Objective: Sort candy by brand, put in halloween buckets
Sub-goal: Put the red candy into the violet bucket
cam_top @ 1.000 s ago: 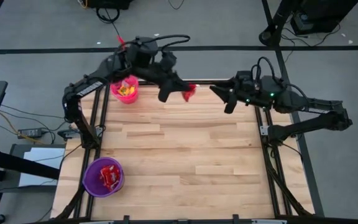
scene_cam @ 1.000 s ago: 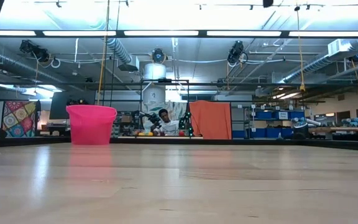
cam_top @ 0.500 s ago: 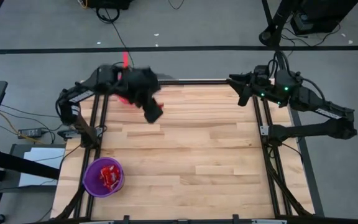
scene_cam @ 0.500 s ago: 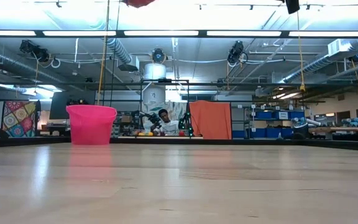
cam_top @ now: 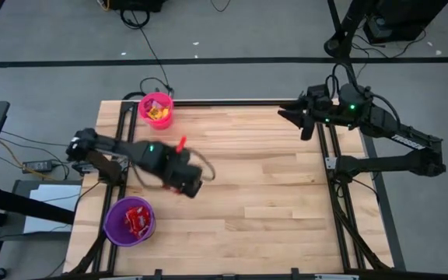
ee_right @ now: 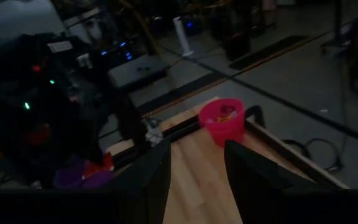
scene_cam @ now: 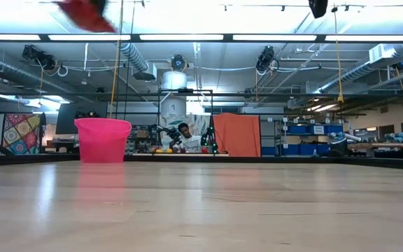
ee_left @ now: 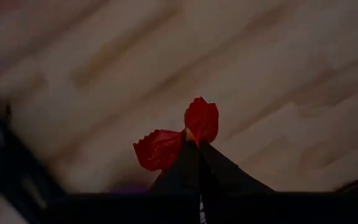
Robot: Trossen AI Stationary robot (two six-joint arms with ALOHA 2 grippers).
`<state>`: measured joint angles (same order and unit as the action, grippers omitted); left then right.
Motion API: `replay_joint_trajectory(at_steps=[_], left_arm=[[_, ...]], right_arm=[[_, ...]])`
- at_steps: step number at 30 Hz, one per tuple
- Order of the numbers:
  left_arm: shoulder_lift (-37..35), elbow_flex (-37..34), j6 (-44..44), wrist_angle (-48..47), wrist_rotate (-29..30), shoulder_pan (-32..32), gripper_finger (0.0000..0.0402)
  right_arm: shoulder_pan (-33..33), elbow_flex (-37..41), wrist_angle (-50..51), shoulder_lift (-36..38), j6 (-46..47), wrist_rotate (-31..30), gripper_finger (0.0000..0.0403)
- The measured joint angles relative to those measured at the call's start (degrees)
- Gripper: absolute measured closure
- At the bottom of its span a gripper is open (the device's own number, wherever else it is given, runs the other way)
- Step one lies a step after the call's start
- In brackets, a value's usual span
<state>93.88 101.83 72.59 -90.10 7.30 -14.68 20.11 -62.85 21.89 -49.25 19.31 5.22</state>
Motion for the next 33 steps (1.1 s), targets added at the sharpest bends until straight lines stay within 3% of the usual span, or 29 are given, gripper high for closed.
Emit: replay_joint_trajectory(at_steps=[10,20,24,33], left_arm=[[-4.43,-11.74,30.96,0.11,-4.96,-12.12,0.0401],[-9.06,-18.33,52.05,0.12,-12.72,-23.19,0.0401],[-10.25,-23.08,53.89,0.11,-19.03,-25.20,0.0401],[-13.31,-32.23,53.75,5.98,-20.23,-25.55,0.0401]], right_arm=[[2.49,0.00,1.15,-0.27,-0.95,7.17,0.0241],[4.64,0.00,2.15,-0.27,-0.96,10.08,0.0241],[4.90,0.00,2.15,-0.24,-0.92,10.79,0.0241],[4.90,0.00,2.10,-0.24,0.02,10.98,0.0241]])
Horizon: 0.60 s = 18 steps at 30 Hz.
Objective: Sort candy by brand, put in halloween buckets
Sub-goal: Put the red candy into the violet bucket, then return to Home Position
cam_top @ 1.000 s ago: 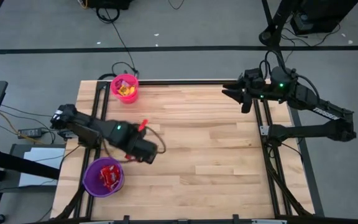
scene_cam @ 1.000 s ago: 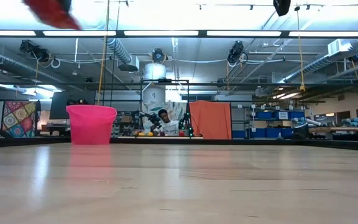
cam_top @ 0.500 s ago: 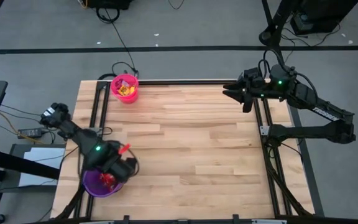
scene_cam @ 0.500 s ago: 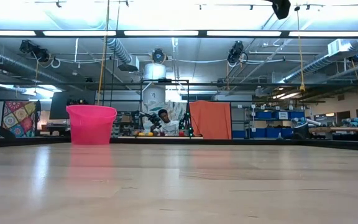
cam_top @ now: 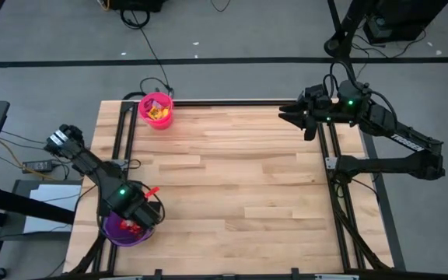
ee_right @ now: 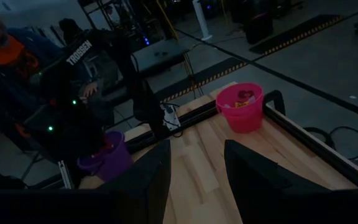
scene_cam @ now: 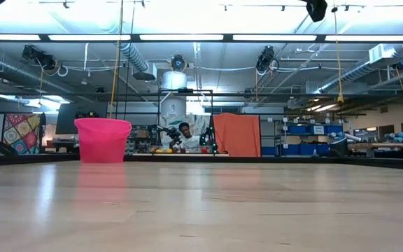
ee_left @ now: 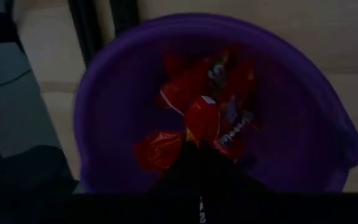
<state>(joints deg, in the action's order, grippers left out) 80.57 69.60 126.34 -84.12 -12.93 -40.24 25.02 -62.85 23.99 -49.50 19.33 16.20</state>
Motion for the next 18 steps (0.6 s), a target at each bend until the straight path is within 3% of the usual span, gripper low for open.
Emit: replay_joint_trajectory(at_steps=[7,13,18], left_arm=[[-0.08,-1.24,-0.50,0.59,-0.86,-0.01,0.0360],[-0.08,-1.06,-6.53,0.59,-1.07,0.45,0.0305],[-0.64,3.70,-12.42,-3.87,9.65,4.02,0.0269]], right_arm=[[0.00,0.00,-0.06,0.00,0.02,-0.01,0.0241],[0.00,0.00,-0.07,0.00,-0.34,-0.05,0.0241],[0.00,0.00,-0.44,0.00,-1.18,-1.01,0.0241]])
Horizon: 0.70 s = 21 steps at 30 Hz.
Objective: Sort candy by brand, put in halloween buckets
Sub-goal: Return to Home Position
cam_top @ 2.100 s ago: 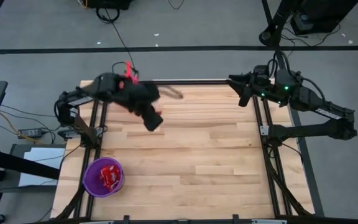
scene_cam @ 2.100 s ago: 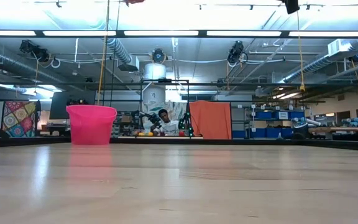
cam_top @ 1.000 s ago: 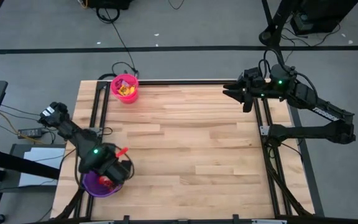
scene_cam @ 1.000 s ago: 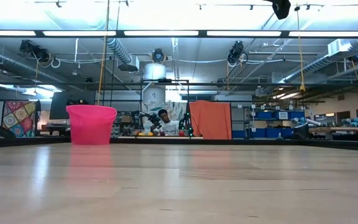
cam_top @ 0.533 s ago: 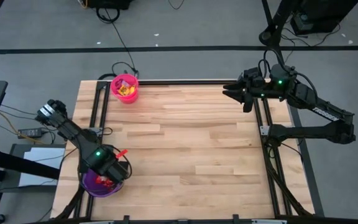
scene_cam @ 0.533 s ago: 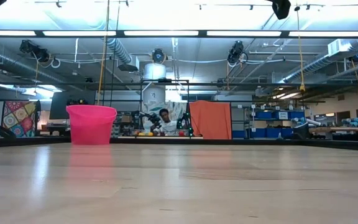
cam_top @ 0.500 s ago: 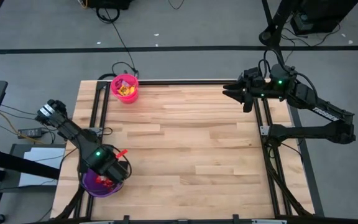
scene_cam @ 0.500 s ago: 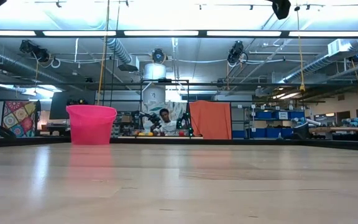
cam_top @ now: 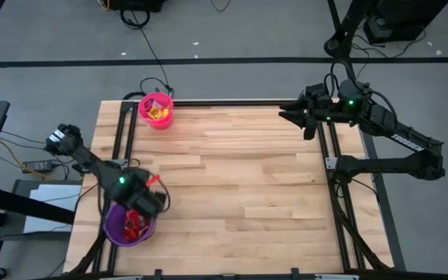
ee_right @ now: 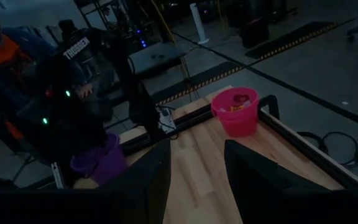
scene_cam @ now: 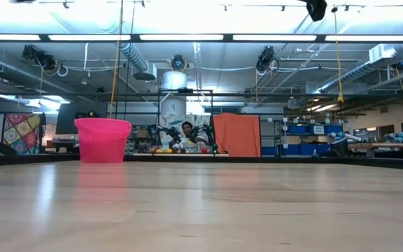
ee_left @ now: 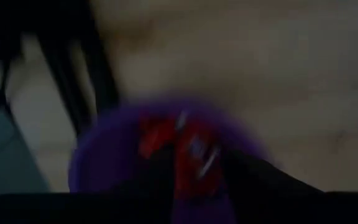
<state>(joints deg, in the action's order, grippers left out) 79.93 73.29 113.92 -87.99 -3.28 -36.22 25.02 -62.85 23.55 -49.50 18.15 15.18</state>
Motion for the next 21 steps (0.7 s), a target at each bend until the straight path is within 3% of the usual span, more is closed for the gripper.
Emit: replay_joint_trajectory(at_steps=[7,13,16,21], left_arm=[[-5.19,9.89,-11.31,-2.22,29.96,8.71,0.0255],[-8.30,17.23,-30.95,-0.46,52.20,15.10,0.0254],[-8.75,19.63,-43.86,3.41,58.65,17.78,0.0254],[-8.89,20.73,-65.02,16.53,59.74,23.66,0.0254]], right_arm=[[2.74,-0.02,-1.90,0.15,-0.34,1.22,0.0241],[8.73,-0.02,-1.91,1.94,-1.96,9.12,0.0241],[12.37,-0.03,-1.98,2.93,-4.08,15.65,0.0241],[17.12,-0.04,-2.07,3.41,-6.82,30.94,0.0241]])
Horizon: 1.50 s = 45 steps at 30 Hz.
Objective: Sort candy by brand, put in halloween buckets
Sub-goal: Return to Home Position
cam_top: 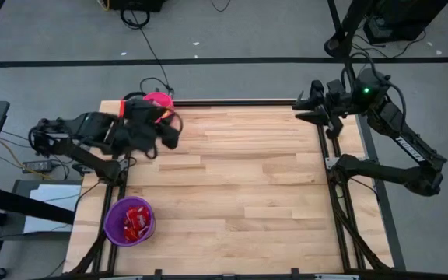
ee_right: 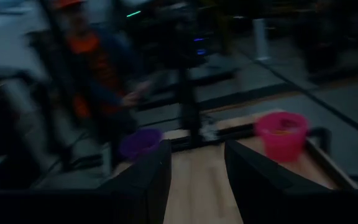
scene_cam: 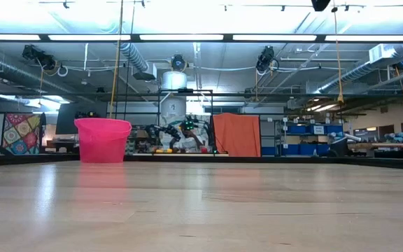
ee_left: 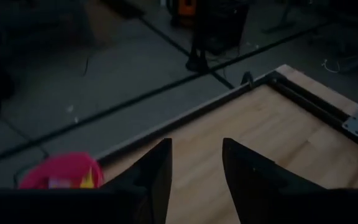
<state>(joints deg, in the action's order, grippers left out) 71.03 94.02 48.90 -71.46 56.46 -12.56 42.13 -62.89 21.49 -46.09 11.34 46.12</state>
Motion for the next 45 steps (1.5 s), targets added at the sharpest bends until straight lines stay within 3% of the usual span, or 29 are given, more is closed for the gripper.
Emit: replay_joint_trajectory(at_steps=[3,7,15,19,22,26,30,35,45], left_arm=[[0.43,-0.02,-11.36,8.70,-1.99,3.63,0.0254],[0.64,-0.07,-24.10,18.95,-10.63,10.03,0.0254],[0.62,-0.19,-40.78,35.44,-41.05,25.61,0.0254],[0.84,-3.29,-44.06,42.51,-55.08,29.96,0.0255],[1.03,-6.28,-44.46,47.02,-61.73,31.01,0.0255],[0.61,-10.18,-45.42,49.35,-63.03,31.30,0.0255],[-1.79,-13.66,-45.59,49.22,-63.19,31.26,0.0255],[-9.51,-19.18,-45.02,50.99,-63.15,31.26,0.0255],[-25.72,-37.47,-40.65,58.63,-60.85,31.26,0.0255]], right_arm=[[1.69,0.00,-0.96,0.02,-2.73,6.30,0.0241],[4.97,0.00,-5.42,-0.09,-2.81,9.49,0.0241],[12.43,0.00,-13.76,-0.95,1.58,17.01,0.0241],[11.89,0.00,-13.80,-2.57,1.75,18.01,0.0241],[9.92,0.00,-14.20,-3.60,1.71,15.59,0.0241],[5.79,0.00,-15.48,-5.16,0.65,8.98,0.0241],[4.42,0.00,-16.90,-5.19,0.53,6.73,0.0241],[8.40,0.00,-12.50,-1.27,-0.79,6.20,0.0241],[14.73,0.00,5.60,11.23,-2.76,3.13,0.0241]])
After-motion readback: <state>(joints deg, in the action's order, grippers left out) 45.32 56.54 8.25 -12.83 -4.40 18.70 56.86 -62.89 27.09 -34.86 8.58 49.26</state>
